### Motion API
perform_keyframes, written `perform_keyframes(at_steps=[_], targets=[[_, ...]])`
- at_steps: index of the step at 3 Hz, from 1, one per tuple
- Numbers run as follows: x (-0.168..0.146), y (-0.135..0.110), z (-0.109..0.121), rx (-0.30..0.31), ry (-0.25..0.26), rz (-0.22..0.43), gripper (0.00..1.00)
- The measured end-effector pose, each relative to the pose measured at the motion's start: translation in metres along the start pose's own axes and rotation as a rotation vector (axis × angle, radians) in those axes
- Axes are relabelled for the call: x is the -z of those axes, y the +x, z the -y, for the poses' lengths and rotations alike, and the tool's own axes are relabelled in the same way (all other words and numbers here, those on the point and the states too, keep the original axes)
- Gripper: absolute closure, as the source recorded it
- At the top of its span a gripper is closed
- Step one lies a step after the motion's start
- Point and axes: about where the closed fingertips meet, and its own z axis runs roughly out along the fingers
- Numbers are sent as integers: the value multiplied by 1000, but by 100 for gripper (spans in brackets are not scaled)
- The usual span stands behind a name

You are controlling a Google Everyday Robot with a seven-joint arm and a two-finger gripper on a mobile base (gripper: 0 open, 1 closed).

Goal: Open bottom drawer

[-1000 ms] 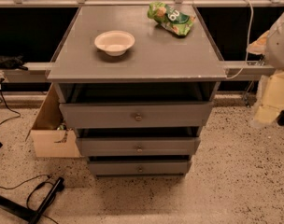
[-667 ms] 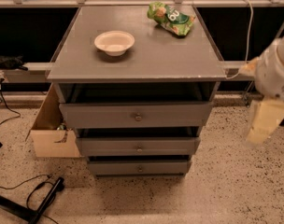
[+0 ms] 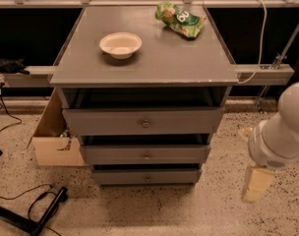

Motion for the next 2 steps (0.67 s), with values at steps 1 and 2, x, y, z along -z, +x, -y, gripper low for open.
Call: perform_keyframes(at_steps=[1, 2], targets=[[-59, 18, -17, -34, -51, 6, 0], [-65, 18, -18, -36, -56, 12, 0]])
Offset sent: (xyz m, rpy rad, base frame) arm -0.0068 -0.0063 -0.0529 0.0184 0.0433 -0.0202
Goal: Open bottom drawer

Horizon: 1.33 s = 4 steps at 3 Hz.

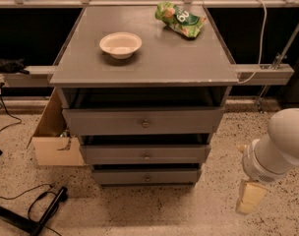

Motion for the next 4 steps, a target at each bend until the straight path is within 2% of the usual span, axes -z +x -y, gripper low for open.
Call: perform_keyframes(at_steps=[1, 2, 3, 4], targets=[[2, -3, 0, 15, 10, -26, 0], [-38, -12, 2, 85, -2, -39, 0], [-107, -14, 2, 137, -18, -34, 0], [-178, -14, 11, 170, -5, 7, 0]])
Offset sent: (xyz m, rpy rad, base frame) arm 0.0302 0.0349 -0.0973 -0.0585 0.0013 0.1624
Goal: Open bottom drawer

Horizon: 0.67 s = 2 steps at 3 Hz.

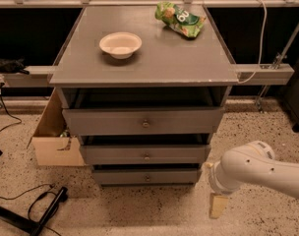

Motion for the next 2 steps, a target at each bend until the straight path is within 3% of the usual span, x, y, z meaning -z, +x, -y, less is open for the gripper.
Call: perform_keyframes(at_steps=[1, 2], targets=[[-103, 10, 23, 5, -20, 39, 0], [-107, 10, 21, 3, -26, 42, 0]])
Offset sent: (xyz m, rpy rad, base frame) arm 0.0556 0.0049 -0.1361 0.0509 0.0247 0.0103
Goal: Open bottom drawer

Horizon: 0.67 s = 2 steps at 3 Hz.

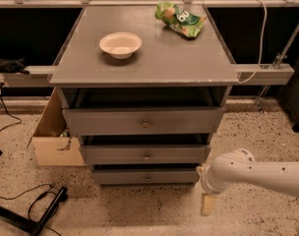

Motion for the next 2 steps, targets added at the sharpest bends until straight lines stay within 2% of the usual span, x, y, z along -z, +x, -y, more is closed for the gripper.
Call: perform_keyframes(at_steps=[1, 2], targets=[[-21, -8, -2, 25, -20, -3, 0], [-66, -18, 4, 65, -29, 5, 0]])
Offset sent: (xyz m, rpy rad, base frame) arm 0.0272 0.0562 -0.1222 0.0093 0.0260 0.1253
